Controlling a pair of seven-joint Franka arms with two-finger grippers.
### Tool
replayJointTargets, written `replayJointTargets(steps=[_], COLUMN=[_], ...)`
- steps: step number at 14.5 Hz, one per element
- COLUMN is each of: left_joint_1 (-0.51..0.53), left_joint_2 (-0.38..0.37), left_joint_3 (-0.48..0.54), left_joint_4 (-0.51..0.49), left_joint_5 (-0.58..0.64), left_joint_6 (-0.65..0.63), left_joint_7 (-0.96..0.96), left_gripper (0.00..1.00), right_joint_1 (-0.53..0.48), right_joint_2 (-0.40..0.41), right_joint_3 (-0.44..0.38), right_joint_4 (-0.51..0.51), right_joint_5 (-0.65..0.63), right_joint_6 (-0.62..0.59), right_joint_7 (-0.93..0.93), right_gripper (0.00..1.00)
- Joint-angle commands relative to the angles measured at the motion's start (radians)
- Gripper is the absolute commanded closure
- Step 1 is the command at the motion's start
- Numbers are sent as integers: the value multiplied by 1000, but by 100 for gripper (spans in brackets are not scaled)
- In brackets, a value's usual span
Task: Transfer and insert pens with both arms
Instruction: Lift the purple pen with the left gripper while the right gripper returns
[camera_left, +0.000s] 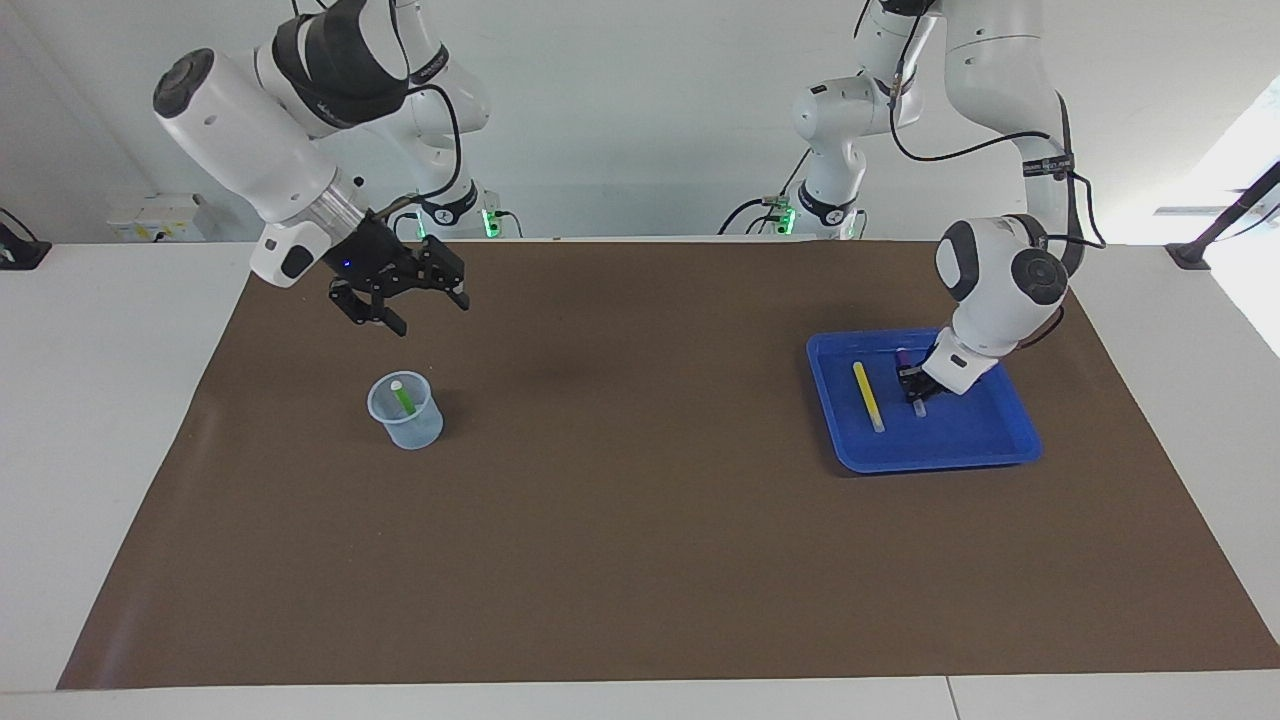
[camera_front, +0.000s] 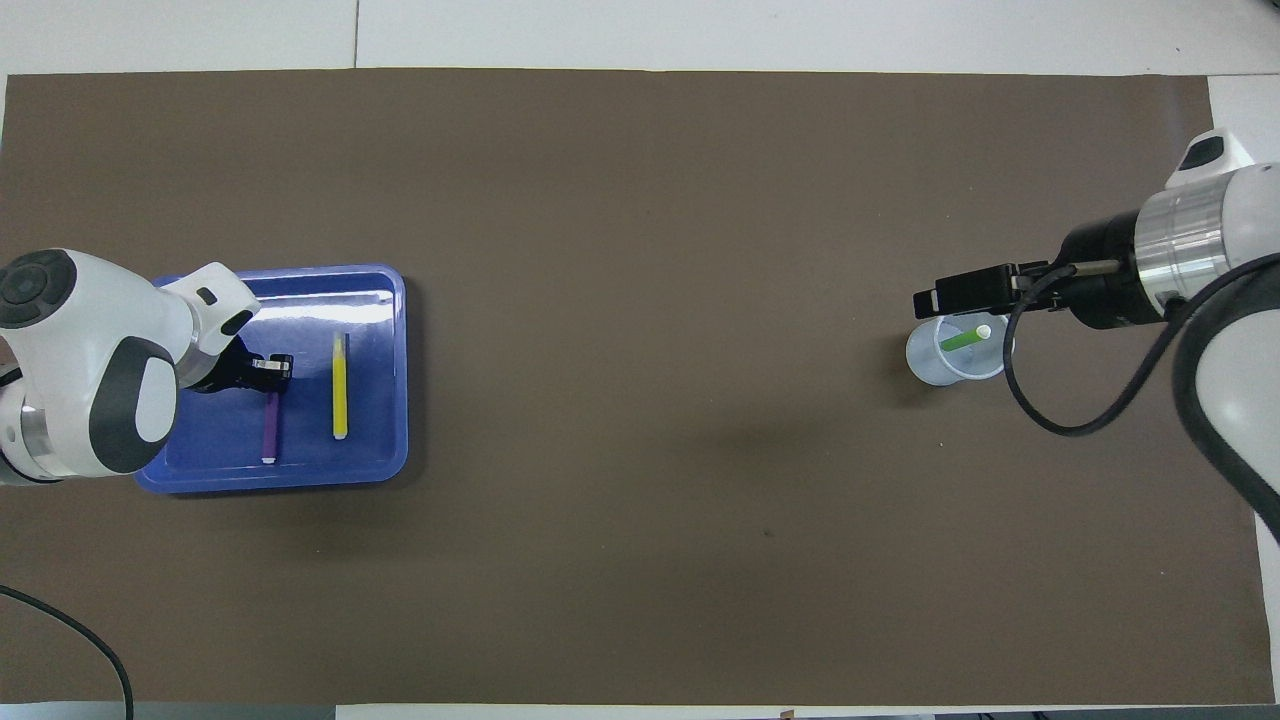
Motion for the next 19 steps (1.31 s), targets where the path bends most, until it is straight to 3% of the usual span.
replayJointTargets(steps=[1, 6, 9, 11, 15, 19], left_joint_1=[16, 16, -1, -18, -80, -145], left_joint_2=[0, 34, 25, 20, -24, -57], left_joint_3=[0, 0, -3, -13, -38, -55], left_joint_4=[38, 309, 409, 483, 500, 465], left_joint_5=[14, -71, -182, -278, -447, -602], left_joint_6=[-64, -408, -534, -619, -623, -525], left_joint_7=[0, -65, -293, -548, -982, -1289], left_gripper=[100, 100, 100, 100, 100, 100], right_joint_1=[-13, 0, 43, 45, 45, 45], right_joint_2=[-24, -72, -106, -115, -127, -126], right_joint_3=[-3, 6, 7, 12, 76, 141], right_joint_4=[37, -54, -126, -147, -177, -190], right_joint_5=[113, 197, 300, 333, 381, 401], right_joint_6=[-67, -43, 35, 54, 153, 259], right_joint_7=[72, 293, 345, 350, 405, 462], right_gripper=[0, 0, 0, 0, 0, 0])
